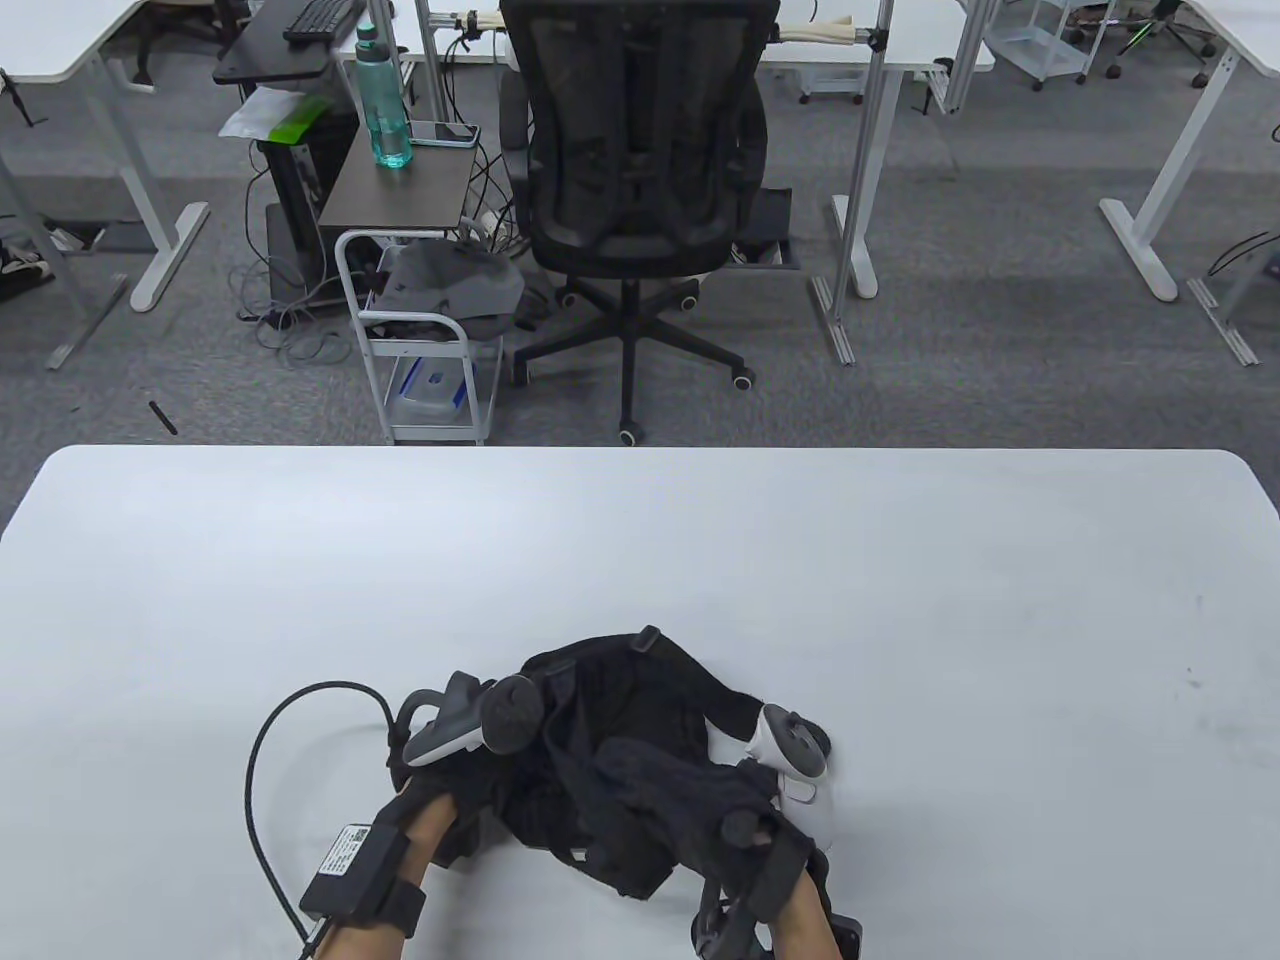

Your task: Pull shoulder strap to tighten

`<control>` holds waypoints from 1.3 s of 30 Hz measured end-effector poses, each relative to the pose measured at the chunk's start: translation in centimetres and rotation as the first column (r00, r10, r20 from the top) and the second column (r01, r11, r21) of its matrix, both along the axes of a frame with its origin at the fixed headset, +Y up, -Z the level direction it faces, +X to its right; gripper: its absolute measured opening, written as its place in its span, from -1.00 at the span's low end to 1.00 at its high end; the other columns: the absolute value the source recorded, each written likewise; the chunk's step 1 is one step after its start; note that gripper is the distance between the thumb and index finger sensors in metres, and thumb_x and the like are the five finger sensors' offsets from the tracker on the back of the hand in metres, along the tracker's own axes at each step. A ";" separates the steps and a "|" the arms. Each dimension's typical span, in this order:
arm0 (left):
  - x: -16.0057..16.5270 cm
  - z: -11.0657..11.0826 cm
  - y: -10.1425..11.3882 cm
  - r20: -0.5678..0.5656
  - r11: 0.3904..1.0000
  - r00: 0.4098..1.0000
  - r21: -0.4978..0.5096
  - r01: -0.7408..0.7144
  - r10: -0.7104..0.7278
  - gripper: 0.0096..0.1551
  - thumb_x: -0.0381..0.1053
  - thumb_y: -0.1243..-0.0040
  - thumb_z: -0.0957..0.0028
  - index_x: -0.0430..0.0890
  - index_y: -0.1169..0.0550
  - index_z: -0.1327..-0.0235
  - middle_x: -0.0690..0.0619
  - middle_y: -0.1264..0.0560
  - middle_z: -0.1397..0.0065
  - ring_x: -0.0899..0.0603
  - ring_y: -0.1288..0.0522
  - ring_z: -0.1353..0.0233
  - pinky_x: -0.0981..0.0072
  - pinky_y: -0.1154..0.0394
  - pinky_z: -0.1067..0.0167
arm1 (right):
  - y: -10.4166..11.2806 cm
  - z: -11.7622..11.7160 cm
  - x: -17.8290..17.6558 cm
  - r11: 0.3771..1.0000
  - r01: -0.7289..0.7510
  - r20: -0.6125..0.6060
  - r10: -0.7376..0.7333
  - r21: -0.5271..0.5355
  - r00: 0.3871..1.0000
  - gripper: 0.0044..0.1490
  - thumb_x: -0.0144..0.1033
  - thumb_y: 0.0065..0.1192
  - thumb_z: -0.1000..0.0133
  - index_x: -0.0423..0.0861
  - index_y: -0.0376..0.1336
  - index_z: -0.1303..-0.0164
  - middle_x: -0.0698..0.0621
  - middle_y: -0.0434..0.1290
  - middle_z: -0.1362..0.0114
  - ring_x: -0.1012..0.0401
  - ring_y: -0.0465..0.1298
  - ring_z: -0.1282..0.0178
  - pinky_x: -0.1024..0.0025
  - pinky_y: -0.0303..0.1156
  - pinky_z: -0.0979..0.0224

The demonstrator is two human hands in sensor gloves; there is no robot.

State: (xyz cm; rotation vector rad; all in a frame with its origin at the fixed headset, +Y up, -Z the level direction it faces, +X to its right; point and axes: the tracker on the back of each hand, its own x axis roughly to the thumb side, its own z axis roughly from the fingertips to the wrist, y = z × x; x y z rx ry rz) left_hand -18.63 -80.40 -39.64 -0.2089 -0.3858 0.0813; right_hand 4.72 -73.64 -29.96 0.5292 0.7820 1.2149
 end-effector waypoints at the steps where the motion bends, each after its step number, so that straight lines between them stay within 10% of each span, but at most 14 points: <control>1: 0.0 0.1 0.0 -0.002 1.000 1.000 0.002 -0.006 0.006 0.12 0.30 -0.24 0.24 0.05 0.02 -0.51 0.13 -0.19 -0.63 -0.08 -0.38 -0.46 0.18 -0.45 -0.35 | -0.2 0.1 -0.3 0.999 -0.052 -0.014 0.052 0.017 0.999 0.24 0.06 0.08 -0.26 -0.74 -0.23 -0.51 -0.83 0.20 -0.28 -0.49 0.51 -0.07 -0.23 0.54 -0.05; 13: -1.9 2.2 3.0 0.018 0.987 0.999 0.152 -0.048 0.046 -0.11 0.24 -0.24 0.23 0.05 -0.29 -0.44 0.07 -0.46 -0.51 -0.12 -0.53 -0.40 0.07 -0.53 -0.25 | -3.0 0.2 -3.7 0.826 -0.497 -0.115 0.539 0.265 0.834 0.12 0.05 0.05 -0.19 -0.67 0.04 -0.50 -0.68 0.24 -0.46 -0.58 0.23 -0.36 -0.50 0.16 -0.29; 21: -3.1 3.6 5.3 -0.025 0.974 1.000 0.225 0.012 -0.006 -0.13 0.26 -0.22 0.22 0.05 -0.35 -0.43 0.05 -0.49 -0.50 -0.15 -0.54 -0.39 0.00 -0.51 -0.27 | 1.0 -0.5 -1.5 0.575 -0.609 0.425 0.436 0.547 0.793 0.06 0.24 0.01 -0.12 -0.45 0.31 -0.40 -0.49 0.56 -0.23 -0.37 0.57 -0.09 -0.25 0.47 -0.10; 29: -3.1 3.7 5.5 -0.047 0.972 0.999 0.231 0.036 -0.025 0.00 0.28 -0.18 0.21 0.10 -0.11 -0.53 0.00 -0.12 -0.73 -0.22 -0.19 -0.65 -0.07 -0.33 -0.46 | 2.0 -1.7 4.8 0.285 -0.889 0.837 0.323 0.359 0.442 -0.02 0.08 0.09 -0.11 -0.38 0.16 -0.54 -0.39 0.16 -0.61 -0.41 0.03 -0.54 -0.36 -0.14 -0.40; 39: -3.5 3.5 4.9 -0.044 0.987 0.997 0.147 0.063 -0.057 0.13 0.34 -0.14 0.22 0.09 0.08 -0.54 0.00 0.17 -0.75 -0.24 0.15 -0.70 -0.18 -0.04 -0.57 | -2.0 -5.2 9.1 0.234 -0.963 0.791 0.559 0.137 0.249 0.01 0.04 0.07 -0.10 -0.31 -0.03 -0.61 -0.27 -0.13 -0.68 -0.25 -0.34 -0.56 -0.17 -0.53 -0.33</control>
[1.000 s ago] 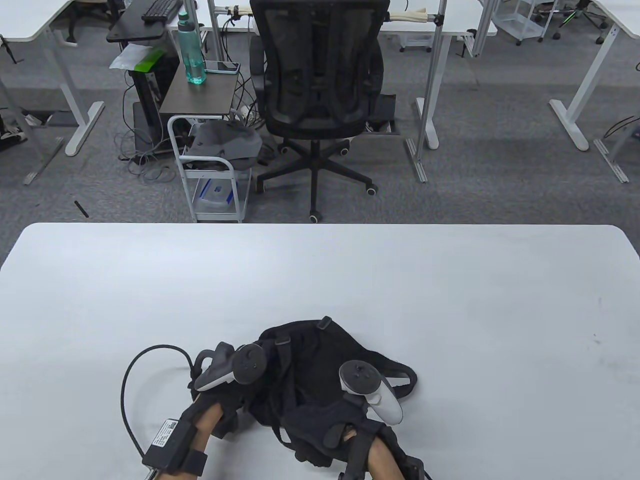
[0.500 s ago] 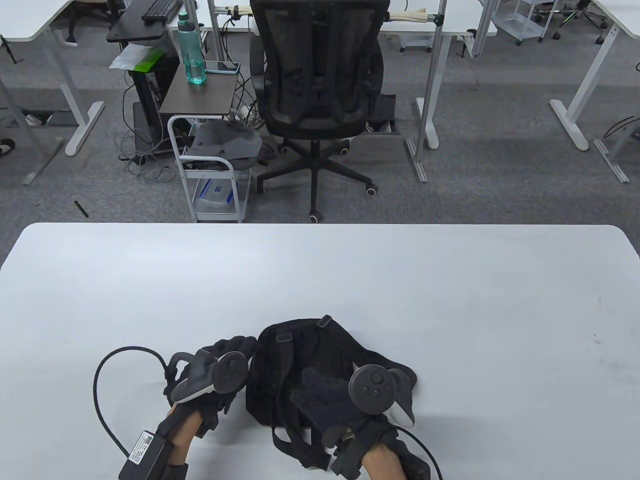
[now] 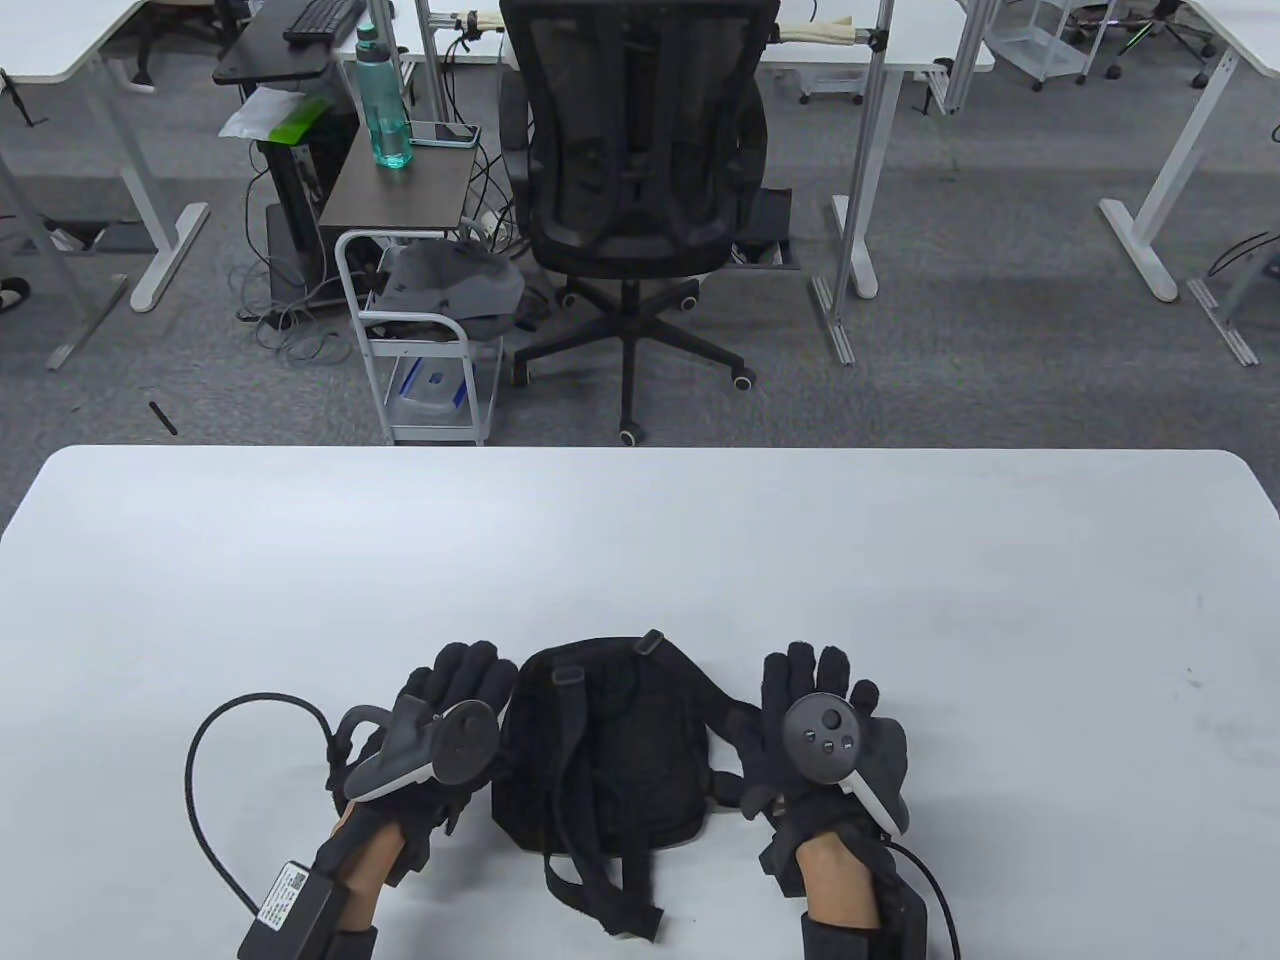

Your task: Pull shoulder strap to tighten

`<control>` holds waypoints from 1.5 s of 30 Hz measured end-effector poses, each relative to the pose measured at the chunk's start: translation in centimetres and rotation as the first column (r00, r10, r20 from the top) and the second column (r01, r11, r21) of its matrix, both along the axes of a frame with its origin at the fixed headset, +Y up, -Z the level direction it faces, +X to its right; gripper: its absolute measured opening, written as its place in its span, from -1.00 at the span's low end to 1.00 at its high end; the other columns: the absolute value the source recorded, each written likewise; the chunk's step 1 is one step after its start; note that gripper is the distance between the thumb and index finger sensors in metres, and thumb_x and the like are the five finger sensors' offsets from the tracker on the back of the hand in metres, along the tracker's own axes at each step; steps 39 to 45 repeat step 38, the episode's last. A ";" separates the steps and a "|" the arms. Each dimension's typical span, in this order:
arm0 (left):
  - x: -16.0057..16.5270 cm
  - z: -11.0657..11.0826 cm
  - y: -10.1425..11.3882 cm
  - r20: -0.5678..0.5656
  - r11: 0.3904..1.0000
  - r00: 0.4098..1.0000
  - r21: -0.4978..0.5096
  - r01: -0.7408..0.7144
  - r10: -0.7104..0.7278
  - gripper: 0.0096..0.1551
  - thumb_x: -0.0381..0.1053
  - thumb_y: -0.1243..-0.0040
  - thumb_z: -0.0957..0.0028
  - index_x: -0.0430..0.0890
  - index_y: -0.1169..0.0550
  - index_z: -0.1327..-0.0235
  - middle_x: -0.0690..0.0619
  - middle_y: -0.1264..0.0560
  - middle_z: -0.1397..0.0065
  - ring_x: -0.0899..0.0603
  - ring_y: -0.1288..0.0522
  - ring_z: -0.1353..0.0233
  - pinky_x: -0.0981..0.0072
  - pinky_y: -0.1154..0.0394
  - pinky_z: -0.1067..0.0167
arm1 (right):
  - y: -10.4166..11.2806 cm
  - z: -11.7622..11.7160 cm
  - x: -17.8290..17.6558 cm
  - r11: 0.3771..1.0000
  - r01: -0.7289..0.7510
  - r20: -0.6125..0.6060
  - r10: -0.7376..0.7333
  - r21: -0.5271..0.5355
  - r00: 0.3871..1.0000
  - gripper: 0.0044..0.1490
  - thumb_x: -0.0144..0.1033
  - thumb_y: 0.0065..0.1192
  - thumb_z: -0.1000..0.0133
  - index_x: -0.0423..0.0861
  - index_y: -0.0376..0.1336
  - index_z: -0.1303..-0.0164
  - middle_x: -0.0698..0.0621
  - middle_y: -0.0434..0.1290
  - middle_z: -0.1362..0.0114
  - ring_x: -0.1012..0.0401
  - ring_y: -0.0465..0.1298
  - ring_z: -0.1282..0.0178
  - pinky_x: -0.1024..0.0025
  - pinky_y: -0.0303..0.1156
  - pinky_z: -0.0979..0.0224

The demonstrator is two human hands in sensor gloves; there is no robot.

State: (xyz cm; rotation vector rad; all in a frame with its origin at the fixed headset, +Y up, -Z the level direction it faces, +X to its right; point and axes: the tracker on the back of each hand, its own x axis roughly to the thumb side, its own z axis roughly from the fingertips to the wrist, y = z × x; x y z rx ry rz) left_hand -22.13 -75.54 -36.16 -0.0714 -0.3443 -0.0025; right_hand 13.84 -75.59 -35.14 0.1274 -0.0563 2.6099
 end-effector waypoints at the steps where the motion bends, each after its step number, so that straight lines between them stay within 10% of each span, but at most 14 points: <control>1: 0.0 0.0 -0.1 0.004 1.000 1.000 -0.010 -0.003 0.003 0.13 0.34 -0.14 0.22 0.08 0.09 -0.54 -0.01 0.18 -0.75 -0.24 0.16 -0.70 -0.19 -0.03 -0.56 | -0.5 -0.2 0.3 1.000 0.019 0.009 -0.018 -0.015 1.000 0.03 0.06 0.08 -0.10 -0.31 -0.04 -0.61 -0.28 -0.14 -0.68 -0.25 -0.35 -0.55 -0.16 -0.53 -0.33; 45: -0.2 -0.9 -2.1 -0.005 0.992 0.999 -0.114 0.049 -0.050 0.17 0.36 -0.12 0.22 0.06 0.16 -0.51 -0.01 0.26 -0.73 -0.25 0.25 -0.68 -0.16 0.04 -0.57 | -2.5 -1.1 -0.6 0.996 0.060 -0.038 -0.062 -0.060 0.997 0.04 0.08 0.11 -0.10 -0.30 -0.04 -0.62 -0.27 -0.18 -0.68 -0.26 -0.39 -0.54 -0.20 -0.58 -0.29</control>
